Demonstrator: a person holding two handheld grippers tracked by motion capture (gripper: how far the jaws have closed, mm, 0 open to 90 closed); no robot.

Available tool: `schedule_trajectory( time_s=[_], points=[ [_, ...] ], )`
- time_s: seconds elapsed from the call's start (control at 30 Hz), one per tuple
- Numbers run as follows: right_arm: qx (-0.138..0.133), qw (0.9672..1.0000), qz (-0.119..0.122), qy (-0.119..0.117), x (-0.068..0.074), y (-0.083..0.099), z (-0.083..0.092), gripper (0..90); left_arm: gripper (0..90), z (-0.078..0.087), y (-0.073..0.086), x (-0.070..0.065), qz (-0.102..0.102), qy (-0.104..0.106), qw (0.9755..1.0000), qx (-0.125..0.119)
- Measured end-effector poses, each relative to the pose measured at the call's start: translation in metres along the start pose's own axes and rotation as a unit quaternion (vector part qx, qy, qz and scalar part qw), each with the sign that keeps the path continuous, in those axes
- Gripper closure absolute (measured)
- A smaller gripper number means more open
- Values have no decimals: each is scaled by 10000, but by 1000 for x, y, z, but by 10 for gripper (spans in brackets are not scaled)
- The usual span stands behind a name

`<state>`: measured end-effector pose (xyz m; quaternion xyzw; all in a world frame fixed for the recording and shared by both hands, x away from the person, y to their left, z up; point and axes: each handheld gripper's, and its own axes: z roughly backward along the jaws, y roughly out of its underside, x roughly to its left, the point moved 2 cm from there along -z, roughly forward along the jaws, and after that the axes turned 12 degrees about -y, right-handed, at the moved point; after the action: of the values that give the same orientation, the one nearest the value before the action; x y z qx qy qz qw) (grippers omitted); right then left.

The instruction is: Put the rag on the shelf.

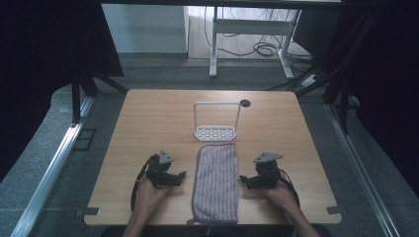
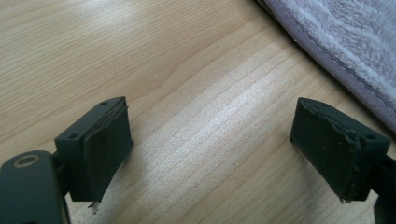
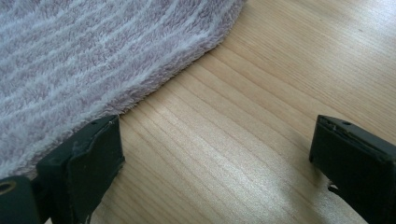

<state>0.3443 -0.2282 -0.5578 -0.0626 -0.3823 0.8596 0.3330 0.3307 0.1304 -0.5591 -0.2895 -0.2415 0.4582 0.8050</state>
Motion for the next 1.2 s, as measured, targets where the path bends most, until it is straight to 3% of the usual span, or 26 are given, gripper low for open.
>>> schedule_trajectory(
  time_s=[0.53, 0.87, 1.07, 1.2],
  points=[
    [-3, 10000, 7, -20, 0, 0, 0, 22, 120, 0, 0, 0, 11, 3, 10000, -7],
    [151, 9998, 36, -106, 1, -2, 1, 35, 130, 1, 0, 0, 11, 0, 10000, -24],
    [212, 9994, -86, -272, 2, -6, 4, 88, 163, 5, -2, 1, 183, 250, 9994, -126],
    [244, 9992, -132, -280, 0, -9, 6, 94, 172, 9, -8, 0, 160, 377, 9989, -216]
  ],
)
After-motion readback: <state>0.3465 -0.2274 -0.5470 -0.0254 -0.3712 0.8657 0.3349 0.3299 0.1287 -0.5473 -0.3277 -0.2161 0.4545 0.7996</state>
